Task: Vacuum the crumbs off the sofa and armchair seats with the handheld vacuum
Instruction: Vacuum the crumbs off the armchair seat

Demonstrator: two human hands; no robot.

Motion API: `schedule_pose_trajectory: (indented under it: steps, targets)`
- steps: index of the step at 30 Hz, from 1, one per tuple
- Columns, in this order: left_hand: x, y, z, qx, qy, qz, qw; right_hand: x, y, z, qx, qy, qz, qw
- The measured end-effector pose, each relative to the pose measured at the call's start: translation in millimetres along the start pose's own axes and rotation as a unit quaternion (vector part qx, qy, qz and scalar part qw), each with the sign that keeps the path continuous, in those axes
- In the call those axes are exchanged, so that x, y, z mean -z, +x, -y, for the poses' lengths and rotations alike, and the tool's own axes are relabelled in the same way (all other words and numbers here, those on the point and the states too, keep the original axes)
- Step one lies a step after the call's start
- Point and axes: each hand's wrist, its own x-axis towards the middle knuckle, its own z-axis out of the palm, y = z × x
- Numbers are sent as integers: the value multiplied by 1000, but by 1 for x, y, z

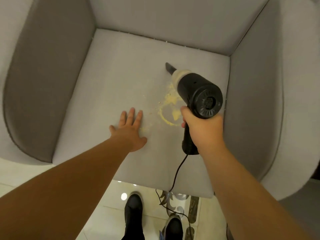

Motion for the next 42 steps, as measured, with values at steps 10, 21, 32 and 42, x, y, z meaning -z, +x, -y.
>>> schedule_pose_trajectory:
  steps: [10,21,32,42]
  targets:
    - [0,2,0,-3,-18,-2,1000,8,24,7,-11,31,-88,996]
    - [-1,-1,5,-19,-14,-12,1000,-37,17,14,29,-44,90,995]
    - [-4,-4,8,-24,16,-10,1000,-50,35,30,-6,13,111,994]
    - [11,-4,28,-9,-14,-61,998,-60,35,23,40,-27,73,996]
